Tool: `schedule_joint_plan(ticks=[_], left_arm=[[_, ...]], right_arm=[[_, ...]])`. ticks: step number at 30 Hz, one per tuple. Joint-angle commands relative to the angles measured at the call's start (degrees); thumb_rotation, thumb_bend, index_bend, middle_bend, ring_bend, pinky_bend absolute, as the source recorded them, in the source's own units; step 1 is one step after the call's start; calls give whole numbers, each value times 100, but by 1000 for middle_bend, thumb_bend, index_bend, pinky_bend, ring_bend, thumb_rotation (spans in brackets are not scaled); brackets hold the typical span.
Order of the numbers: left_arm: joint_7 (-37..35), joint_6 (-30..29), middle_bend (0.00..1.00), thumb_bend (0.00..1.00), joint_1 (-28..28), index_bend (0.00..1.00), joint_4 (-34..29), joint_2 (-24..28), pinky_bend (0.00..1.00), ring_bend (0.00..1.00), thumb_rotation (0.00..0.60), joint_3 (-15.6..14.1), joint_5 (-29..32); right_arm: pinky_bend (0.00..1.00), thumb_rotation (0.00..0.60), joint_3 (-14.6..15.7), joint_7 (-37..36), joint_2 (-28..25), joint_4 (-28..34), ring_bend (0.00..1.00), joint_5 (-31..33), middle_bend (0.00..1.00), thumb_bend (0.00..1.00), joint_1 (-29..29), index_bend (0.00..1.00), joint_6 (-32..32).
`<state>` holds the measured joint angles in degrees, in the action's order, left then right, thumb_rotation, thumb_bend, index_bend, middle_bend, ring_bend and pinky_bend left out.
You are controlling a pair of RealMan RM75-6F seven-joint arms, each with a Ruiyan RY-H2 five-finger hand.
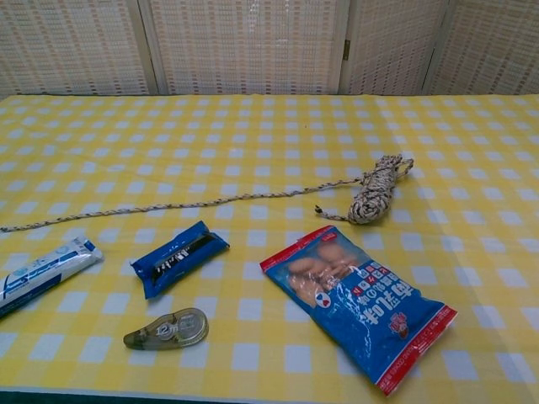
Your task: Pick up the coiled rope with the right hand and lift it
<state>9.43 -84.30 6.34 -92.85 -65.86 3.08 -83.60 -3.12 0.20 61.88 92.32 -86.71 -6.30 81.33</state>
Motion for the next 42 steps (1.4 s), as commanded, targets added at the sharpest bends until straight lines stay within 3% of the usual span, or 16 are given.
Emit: schedule_joint_plan(ticks=[1,7,13,17,25,33,42], left_arm=[[-12,-13,11,253,-11,73,2,3,0,22,600,-2,1],[-48,0,11,252,-18,73,34,-6,0,22,600,-6,20],[-71,-16,11,252,-4,73,41,-19,0,22,600,-5,-35],[-88,-23,11,252,-20,73,51,-12,0,22,600,-14,-25],[-107,-67,11,252,-43,73,20,14,0,22,600,-30,-70],[-131,-62,11,253,-77,74,8,27,0,22,600,-60,-58],[-105,-58,11,252,-70,73,-15,33,0,22,600,-65,-89]], right_arm=[[31,600,-3,18,-35,56,128,3,64,424,-78,8,-119],[31,600,-73,89,-76,209,141,170,74,447,-323,0,-537],[31,600,-231,391,-44,555,152,401,123,719,-796,0,-1201],[31,600,-344,509,8,737,156,647,143,804,-1181,0,-1769],[31,600,-666,574,296,806,174,1433,212,855,-1945,0,-2788],[31,600,-886,332,811,185,170,2329,225,872,-2616,0,-3708],[31,600,-900,91,1334,-623,167,2496,221,872,-3012,0,-4056]])
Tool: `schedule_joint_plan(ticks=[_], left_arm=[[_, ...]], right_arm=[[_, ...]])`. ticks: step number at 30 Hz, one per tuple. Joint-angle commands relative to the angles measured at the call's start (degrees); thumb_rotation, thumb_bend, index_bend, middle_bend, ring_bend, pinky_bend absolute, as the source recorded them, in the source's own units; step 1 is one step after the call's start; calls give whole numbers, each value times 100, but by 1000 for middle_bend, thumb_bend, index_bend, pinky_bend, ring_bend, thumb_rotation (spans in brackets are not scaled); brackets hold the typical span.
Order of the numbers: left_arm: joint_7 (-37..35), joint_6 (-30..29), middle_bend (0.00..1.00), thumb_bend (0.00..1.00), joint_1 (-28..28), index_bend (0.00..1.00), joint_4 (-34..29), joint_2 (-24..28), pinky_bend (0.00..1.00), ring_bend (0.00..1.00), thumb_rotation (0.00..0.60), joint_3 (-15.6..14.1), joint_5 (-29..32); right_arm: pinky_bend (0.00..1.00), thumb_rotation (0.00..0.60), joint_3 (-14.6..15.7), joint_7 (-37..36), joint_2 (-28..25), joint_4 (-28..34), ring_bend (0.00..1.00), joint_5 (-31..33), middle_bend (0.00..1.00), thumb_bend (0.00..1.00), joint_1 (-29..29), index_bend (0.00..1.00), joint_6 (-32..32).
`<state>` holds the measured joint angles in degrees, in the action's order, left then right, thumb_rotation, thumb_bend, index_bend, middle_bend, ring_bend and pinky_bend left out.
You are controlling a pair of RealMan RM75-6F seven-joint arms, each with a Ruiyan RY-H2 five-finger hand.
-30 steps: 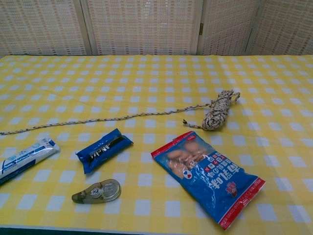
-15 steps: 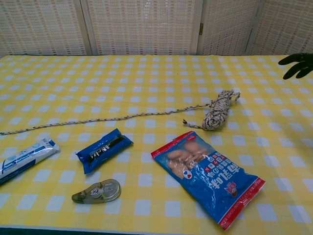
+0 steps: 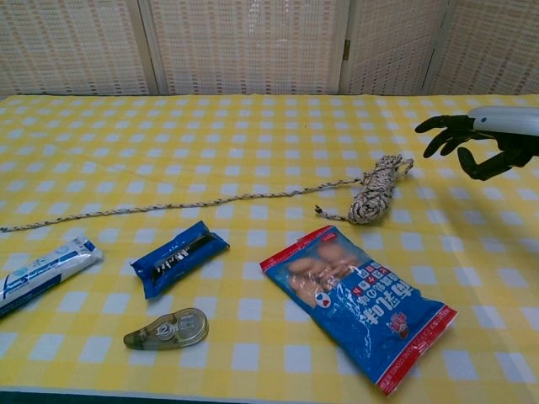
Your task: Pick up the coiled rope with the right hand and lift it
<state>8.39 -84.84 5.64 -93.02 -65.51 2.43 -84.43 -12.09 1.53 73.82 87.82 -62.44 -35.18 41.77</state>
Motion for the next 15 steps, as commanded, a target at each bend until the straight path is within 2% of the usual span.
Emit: schedule_joint_plan(ticks=[1,15], left_arm=[[0,0,11,252,2,73,2,-5,0,23,600,0,-9],[-35,54,11,252,-24,73,67,-36,0,23,600,-32,45]], right_arm=[[31,600,1,-32,193,-262,166,111,221,872,-177,0,-144],[31,600,168,612,829,-1144,148,1077,208,872,-949,0,-716]])
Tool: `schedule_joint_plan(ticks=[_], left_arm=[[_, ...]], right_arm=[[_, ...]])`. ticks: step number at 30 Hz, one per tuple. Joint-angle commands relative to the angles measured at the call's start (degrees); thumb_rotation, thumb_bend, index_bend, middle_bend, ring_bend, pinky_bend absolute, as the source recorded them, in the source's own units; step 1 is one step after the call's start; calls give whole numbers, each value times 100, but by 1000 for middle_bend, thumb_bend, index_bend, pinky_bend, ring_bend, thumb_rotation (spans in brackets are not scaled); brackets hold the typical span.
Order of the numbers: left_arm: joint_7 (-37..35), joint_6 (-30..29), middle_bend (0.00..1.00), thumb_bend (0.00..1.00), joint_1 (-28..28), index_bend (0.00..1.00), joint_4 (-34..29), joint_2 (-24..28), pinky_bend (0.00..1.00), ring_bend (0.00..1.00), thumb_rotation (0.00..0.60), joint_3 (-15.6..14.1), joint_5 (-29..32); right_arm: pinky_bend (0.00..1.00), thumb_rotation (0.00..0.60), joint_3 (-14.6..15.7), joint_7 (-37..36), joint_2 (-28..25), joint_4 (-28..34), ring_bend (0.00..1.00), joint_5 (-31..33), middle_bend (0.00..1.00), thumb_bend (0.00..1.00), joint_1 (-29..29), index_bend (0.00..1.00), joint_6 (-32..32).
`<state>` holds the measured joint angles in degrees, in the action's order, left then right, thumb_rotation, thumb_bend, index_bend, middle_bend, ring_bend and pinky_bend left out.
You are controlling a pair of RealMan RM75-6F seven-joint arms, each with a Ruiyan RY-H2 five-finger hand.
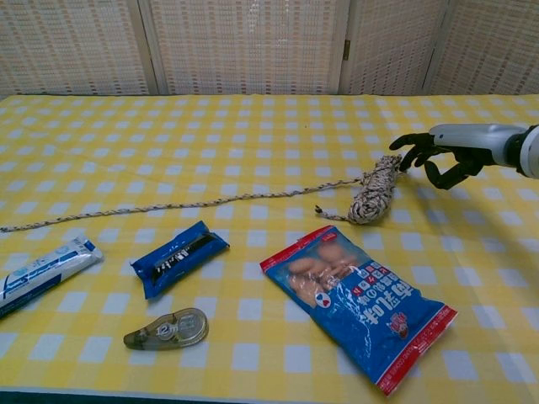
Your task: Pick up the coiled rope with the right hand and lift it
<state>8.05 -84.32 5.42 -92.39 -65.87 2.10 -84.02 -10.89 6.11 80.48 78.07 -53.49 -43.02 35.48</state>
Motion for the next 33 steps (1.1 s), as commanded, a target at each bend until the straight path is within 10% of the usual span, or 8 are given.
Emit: schedule_joint_plan(ticks=[1,25,33], left_arm=[[0,6,11,252,1,74,6,0,0,23,600,3,7],[-18,14,11,252,-5,74,-24,39,0,23,600,4,4],[-30,5,11,252,15,74,-34,8,0,22,600,-10,-83]], right_arm=[[31,600,47,187,218,-218,148,239,208,872,-219,0,-108],[22,600,101,273,872,123,148,-669,208,871,-766,0,264],[19,600,320,535,612,732,102,-1339,69,572,-314,0,1337]])
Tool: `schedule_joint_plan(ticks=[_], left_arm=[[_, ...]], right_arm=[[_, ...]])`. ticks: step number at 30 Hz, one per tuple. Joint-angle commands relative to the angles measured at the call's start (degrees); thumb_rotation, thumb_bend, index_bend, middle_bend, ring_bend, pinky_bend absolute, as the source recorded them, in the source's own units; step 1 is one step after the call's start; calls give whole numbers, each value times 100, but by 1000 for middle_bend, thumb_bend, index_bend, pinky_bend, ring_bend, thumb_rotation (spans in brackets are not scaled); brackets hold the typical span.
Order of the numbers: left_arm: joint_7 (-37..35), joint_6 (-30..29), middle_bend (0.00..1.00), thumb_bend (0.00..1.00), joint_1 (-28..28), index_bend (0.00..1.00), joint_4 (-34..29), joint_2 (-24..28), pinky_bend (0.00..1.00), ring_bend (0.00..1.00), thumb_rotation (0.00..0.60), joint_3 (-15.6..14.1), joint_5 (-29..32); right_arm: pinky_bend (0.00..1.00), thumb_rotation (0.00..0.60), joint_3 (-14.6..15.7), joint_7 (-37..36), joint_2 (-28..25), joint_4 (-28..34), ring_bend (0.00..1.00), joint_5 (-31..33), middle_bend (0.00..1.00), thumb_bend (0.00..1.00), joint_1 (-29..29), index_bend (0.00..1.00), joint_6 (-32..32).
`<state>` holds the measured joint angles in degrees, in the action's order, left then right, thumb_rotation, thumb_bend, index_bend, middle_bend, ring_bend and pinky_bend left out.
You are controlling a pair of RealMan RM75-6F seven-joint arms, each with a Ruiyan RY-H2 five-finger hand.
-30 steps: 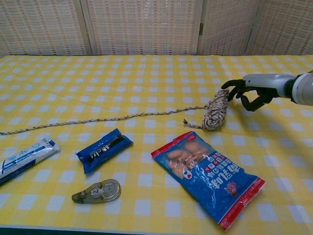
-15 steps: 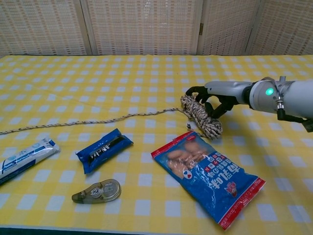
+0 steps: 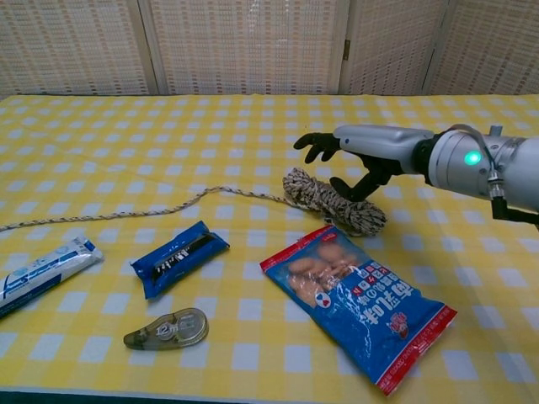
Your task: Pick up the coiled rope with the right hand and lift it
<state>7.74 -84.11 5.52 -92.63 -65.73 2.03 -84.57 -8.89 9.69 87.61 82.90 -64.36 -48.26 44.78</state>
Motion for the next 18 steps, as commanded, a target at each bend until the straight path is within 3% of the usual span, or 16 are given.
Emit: schedule_joint_plan(ticks=[1,6,18], left_arm=[[1,-27,11,253,4,74,-14,-9,0,22,600,-5,-46],[-12,-55,11,253,-17,74,-15,2,0,23,600,-20,-66],[-82,-47,11,253,-53,77,39,-12,0,22,600,-63,-71]], right_arm=[[15,600,143,248,-92,291,86,-286,40,553,255,0,520],[0,600,200,474,16,294,16,-281,0,471,395,0,806],[0,600,161,834,671,-424,0,128,0,460,389,0,724]])
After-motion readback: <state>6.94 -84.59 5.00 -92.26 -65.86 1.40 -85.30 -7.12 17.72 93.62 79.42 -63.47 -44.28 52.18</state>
